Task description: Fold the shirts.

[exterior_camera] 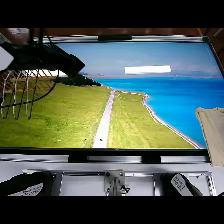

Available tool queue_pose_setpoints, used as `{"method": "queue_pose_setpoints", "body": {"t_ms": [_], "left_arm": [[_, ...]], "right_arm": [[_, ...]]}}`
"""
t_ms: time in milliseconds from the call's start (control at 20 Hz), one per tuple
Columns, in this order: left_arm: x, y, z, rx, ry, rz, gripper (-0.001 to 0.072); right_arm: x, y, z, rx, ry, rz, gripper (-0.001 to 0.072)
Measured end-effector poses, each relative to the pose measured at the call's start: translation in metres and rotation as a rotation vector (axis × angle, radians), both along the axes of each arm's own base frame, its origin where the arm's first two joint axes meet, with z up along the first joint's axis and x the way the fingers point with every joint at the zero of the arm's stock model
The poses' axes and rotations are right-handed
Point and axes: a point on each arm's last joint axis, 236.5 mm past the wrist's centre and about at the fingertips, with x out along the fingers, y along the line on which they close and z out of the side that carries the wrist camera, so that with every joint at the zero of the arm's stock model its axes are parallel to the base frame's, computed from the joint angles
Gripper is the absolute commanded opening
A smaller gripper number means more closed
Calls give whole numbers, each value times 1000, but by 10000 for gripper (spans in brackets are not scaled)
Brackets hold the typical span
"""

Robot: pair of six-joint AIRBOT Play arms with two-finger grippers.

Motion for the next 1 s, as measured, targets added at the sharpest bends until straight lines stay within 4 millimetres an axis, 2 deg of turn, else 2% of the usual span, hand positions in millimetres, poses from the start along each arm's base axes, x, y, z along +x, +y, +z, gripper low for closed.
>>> {"method": "queue_pose_setpoints", "body": {"t_ms": [100,250,350,450,550,700,1000], "left_arm": [[3,7,-33,43,104,43,608],[7,39,-85,158,268,186,609],[5,59,-113,226,365,266,609],[1,72,-132,277,434,314,609],[-2,79,-141,306,472,341,609],[-3,85,-147,328,492,365,610],[0,86,-148,330,488,376,609]], "right_arm": [[44,35,-27,33,-7,104,620],[102,100,-72,21,26,248,621],[120,143,-102,-4,79,347,622],[124,172,-126,-23,136,423,621],[121,186,-141,-53,183,472,621],[118,198,-150,-66,216,514,621],[117,203,-156,-80,232,534,621]]}}
